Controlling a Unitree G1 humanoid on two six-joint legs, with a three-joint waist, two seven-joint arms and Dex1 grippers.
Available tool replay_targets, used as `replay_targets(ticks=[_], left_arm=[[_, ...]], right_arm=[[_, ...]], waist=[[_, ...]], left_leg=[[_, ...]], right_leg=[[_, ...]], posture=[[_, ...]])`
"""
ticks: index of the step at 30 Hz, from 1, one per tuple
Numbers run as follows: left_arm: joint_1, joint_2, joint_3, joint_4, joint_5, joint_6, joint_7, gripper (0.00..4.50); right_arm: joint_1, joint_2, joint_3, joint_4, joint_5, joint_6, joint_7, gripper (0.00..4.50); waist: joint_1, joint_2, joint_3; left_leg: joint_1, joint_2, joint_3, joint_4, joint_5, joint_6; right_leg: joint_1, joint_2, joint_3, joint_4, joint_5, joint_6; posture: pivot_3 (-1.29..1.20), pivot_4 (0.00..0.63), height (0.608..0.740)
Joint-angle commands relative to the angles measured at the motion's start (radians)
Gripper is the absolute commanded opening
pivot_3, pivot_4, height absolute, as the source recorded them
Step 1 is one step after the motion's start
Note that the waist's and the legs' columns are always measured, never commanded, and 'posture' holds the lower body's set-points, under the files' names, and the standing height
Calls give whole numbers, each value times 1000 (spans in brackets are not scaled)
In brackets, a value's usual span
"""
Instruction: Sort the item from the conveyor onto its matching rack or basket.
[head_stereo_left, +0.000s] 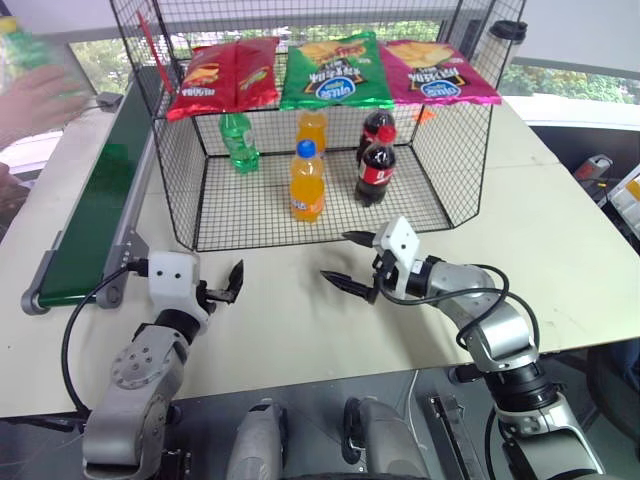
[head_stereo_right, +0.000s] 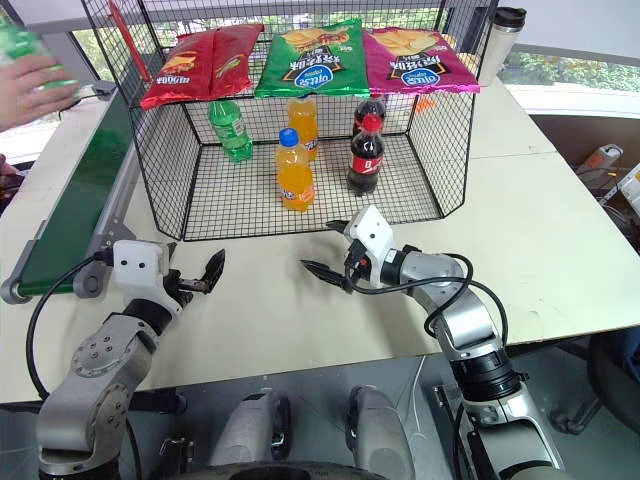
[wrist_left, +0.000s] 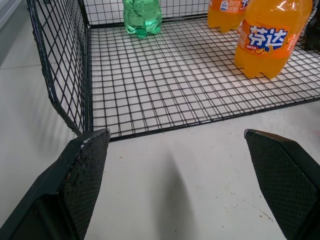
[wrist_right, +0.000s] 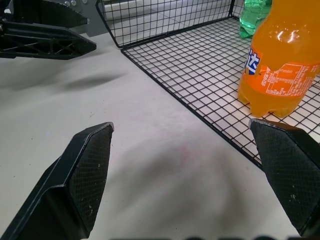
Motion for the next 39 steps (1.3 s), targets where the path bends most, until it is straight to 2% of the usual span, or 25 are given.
replay_targets(ticks=[1,19,24,29,39], left_arm=[[-5,7,-2,-28,1,-2,1,4460],[-1,7,3,-49,9,0,12,4460],[-15,-18,48,-70,0,18,55,4460],[-4,-45,87,-73,-10,11,83,4460],[-17,-38,200,-123,-35,38,112,4460]], right_arm=[[-13,4,-6,-42,14,-9,-1,4500],[-14,-3,-8,-46,27,-2,18,4500],[-14,-6,-22,-56,57,-21,46,4500],[-18,-19,-40,-93,131,-51,133,4500],[-52,-54,19,-96,107,-82,205,4500]], waist=[[0,0,0],[0,0,0],[0,0,0],[0,0,0],[0,0,0]], left_leg=[[0,0,0,0,0,0],[0,0,0,0,0,0],[0,0,0,0,0,0],[0,0,0,0,0,0],[0,0,0,0,0,0]], right_leg=[[0,0,0,0,0,0],[0,0,0,0,0,0],[0,0,0,0,0,0],[0,0,0,0,0,0],[0,0,0,0,0,0]], posture=[[0,150,740],[0,150,740],[0,150,740],[0,150,740],[0,150,740]])
